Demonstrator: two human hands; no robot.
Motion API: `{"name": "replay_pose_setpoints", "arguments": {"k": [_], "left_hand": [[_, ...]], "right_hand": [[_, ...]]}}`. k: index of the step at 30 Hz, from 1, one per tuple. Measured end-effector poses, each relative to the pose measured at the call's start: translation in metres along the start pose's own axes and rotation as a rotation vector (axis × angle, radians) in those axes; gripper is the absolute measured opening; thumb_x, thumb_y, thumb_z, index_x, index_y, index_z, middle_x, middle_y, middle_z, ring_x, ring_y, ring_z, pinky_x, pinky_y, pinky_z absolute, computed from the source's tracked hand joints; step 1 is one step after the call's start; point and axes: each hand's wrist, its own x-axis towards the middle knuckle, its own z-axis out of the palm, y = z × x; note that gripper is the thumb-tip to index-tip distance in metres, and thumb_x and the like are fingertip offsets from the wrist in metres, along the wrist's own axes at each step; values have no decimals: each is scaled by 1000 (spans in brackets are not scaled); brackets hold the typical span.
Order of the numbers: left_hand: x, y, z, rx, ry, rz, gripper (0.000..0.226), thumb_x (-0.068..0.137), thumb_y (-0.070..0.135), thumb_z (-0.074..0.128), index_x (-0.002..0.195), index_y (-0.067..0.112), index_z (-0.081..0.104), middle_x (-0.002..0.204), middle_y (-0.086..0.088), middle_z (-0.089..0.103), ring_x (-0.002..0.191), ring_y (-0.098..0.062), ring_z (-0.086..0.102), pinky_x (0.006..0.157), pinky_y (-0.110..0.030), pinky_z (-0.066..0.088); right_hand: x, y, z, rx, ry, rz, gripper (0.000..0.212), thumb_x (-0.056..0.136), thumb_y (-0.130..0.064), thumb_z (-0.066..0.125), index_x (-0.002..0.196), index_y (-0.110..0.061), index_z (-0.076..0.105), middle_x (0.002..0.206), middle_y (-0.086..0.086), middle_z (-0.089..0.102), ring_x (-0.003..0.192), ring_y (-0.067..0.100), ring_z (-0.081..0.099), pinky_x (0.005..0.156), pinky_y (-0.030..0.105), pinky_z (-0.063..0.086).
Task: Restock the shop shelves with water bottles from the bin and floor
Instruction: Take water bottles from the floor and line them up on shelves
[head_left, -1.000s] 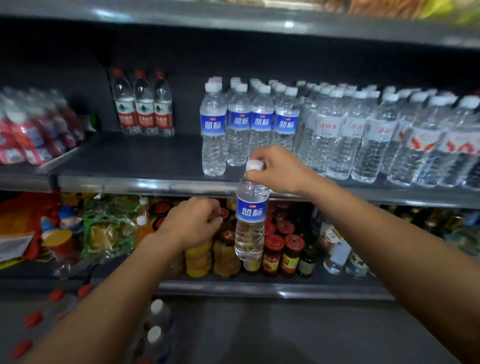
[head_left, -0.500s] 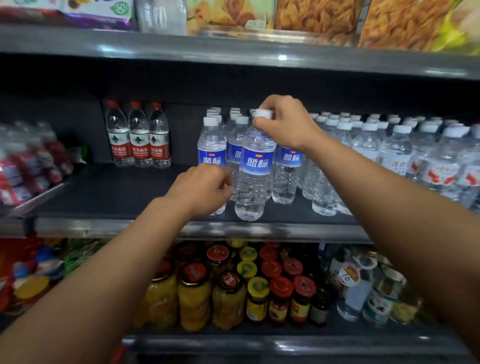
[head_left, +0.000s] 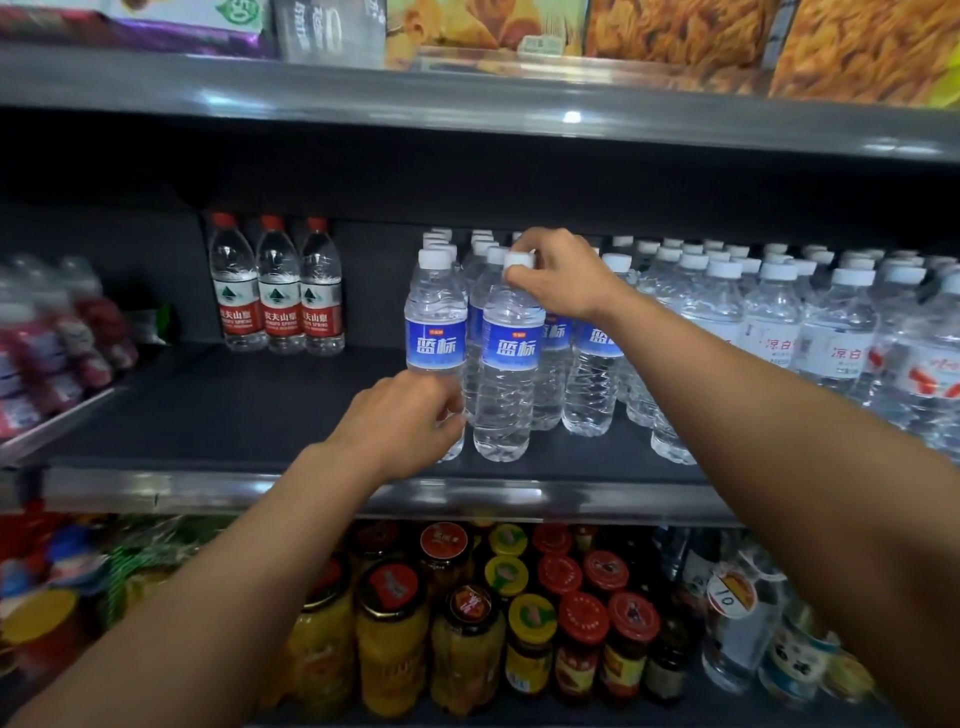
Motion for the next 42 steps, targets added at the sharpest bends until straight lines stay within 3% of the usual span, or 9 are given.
{"name": "replay_pose_setpoints", "arguments": {"k": [8, 12, 16, 23, 28, 34, 38, 42], "left_hand": [[-1, -1, 0, -2, 8, 0, 18, 92, 37, 53, 103, 25, 62, 102, 4, 62, 93, -21, 60, 78, -38, 50], [-4, 1, 0, 4, 13, -6, 17, 92, 35, 52, 103, 26, 61, 103, 4, 63, 94, -21, 59, 76, -35, 48], [-11, 5, -3, 10, 6, -3, 17, 92, 35, 53, 102, 25, 61, 105, 4, 63, 95, -23, 59, 77, -36, 48], [-41, 9, -12, 29, 9, -7, 20, 94, 37, 52, 106, 24, 61, 106, 3, 62, 98, -23, 59, 76, -35, 46], [-78, 15, -5, 16, 1, -19, 19, 92, 36, 53, 105, 26, 61, 110, 3, 62, 102, -24, 59, 77, -36, 46], [-150, 10, 42, 9, -170, -84, 20, 90, 38, 52, 105, 26, 60, 111, 0, 62, 106, -26, 59, 86, -41, 50], [-197, -8, 76, 28, -295, -124, 17, 92, 36, 49, 99, 23, 59, 110, -5, 63, 103, -29, 60, 78, -37, 50], [-234, -32, 100, 48, -378, -190, 13, 92, 38, 50, 94, 25, 55, 109, -6, 62, 102, -30, 59, 70, -33, 40]], "right_hand": [[5, -4, 2, 17, -73, -15, 14, 85, -25, 63, 94, -15, 63, 76, 0, 60, 70, 14, 53, 53, 23, 38], [0, -3, -3, -12, -45, 5, 32, 88, -35, 64, 109, -12, 60, 84, 1, 58, 76, 16, 53, 54, 22, 36], [-12, -5, -7, -35, -12, 4, 44, 89, -38, 62, 121, -10, 53, 75, -3, 49, 77, 19, 51, 58, 25, 33], [-63, -18, -4, 70, -16, 25, 47, 91, -31, 59, 129, -15, 39, 70, 0, 49, 62, 14, 48, 56, 29, 40], [-122, -30, 20, 99, -145, 13, 39, 92, -31, 58, 124, -18, 40, 73, 4, 53, 61, 16, 50, 57, 31, 39], [-198, -42, 73, 112, -290, -14, 40, 90, -29, 60, 124, -13, 45, 71, 1, 57, 72, 19, 56, 65, 34, 42], [-240, -48, 119, 135, -401, -19, 38, 89, -27, 61, 122, -13, 48, 73, 1, 59, 73, 19, 57, 66, 33, 44], [-278, -54, 168, 151, -517, 12, 36, 87, -26, 63, 118, -15, 49, 76, -1, 55, 79, 26, 58, 64, 31, 40]]}}
